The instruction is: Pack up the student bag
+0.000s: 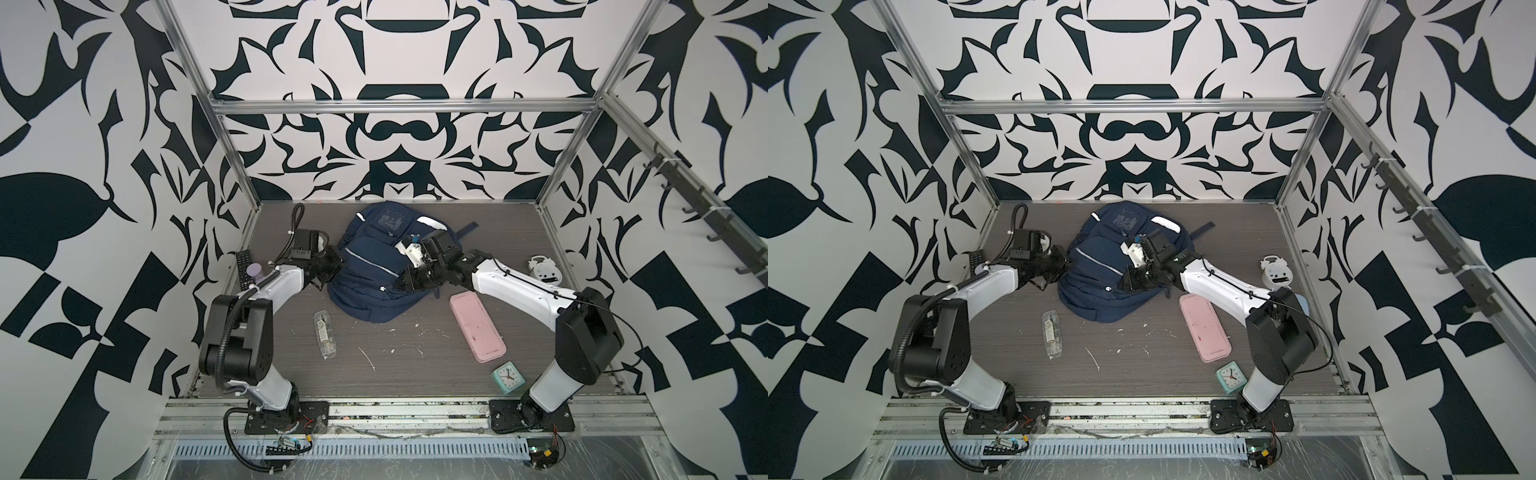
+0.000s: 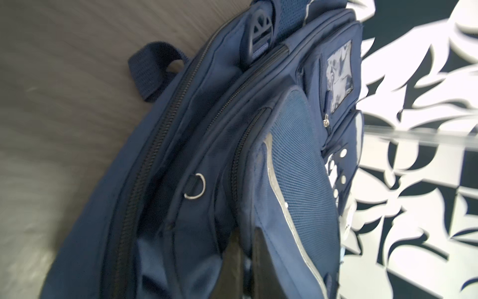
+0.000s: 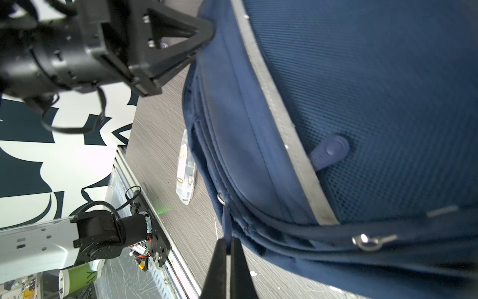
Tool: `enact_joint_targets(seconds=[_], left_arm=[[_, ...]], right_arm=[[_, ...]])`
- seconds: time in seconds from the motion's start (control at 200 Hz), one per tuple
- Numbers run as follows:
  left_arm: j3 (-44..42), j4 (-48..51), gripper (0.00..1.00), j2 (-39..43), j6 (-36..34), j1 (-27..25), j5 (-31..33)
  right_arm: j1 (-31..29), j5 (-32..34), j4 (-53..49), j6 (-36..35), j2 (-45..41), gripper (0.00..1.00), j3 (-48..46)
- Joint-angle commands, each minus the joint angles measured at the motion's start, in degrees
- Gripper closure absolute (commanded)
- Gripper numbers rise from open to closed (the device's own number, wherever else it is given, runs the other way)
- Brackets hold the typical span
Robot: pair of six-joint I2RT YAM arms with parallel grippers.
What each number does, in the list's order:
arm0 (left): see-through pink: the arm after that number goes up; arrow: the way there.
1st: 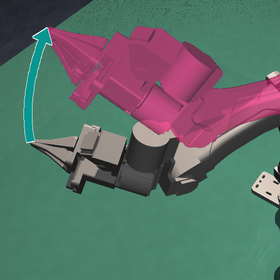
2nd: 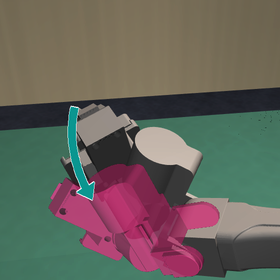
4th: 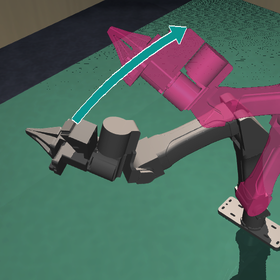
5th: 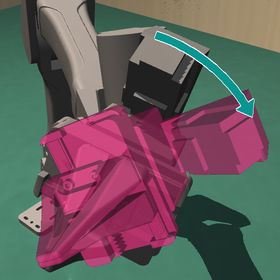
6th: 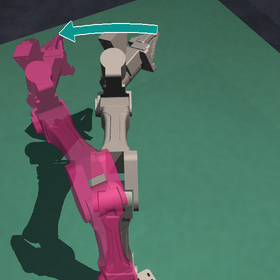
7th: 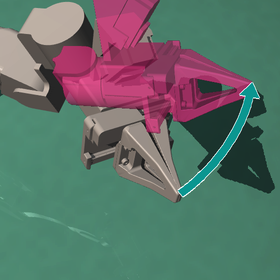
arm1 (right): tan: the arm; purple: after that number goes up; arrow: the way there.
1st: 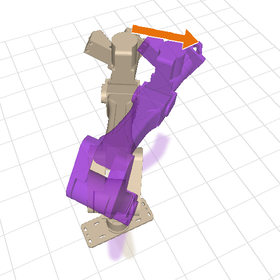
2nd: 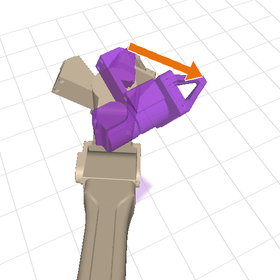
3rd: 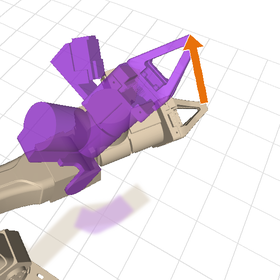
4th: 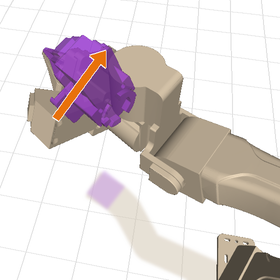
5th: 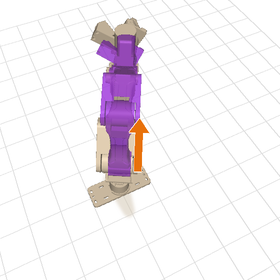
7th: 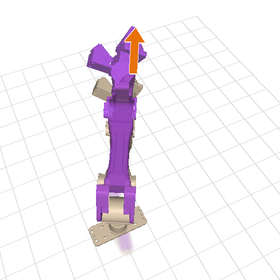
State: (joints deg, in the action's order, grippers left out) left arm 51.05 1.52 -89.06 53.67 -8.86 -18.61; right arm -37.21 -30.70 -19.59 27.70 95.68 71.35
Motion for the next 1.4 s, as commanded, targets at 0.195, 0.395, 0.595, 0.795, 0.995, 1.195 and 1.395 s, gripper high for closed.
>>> enact_joint_targets(seconds=[0.195,0.395,0.595,0.795,0.995,1.195,1.395], left_arm=[[-4.39,-9.23,1.00,5.65,11.74,-2.76,8.32],[-0.84,-9.58,1.00,3.15,12.72,-5.35,7.77],[-0.42,-10.16,1.00,2.87,13.85,-5.89,7.62],[-0.25,-10.01,1.00,3.39,13.96,-6.25,7.80],[-0.07,-9.34,1.00,3.48,13.81,-6.29,7.89],[-0.14,-8.12,1.00,4.40,12.99,-5.89,8.67],[-1.93,-7.66,1.00,6.50,12.63,-2.22,7.70]], right_arm=[[2.73,3.93,-2.55,-2.96,-1.48,1.00,3.20],[2.49,2.96,-2.23,-1.80,-2.26,1.00,1.37],[-0.30,2.13,0.70,0.27,-1.32,1.00,0.87],[-2.63,1.30,3.65,2.45,2.96,1.00,5.86],[-4.92,0.55,3.95,2.97,10.37,1.00,14.76],[-4.98,-0.03,3.11,3.06,15.62,1.00,20.65],[-3.57,-0.11,3.32,2.45,14.29,1.00,17.71]])
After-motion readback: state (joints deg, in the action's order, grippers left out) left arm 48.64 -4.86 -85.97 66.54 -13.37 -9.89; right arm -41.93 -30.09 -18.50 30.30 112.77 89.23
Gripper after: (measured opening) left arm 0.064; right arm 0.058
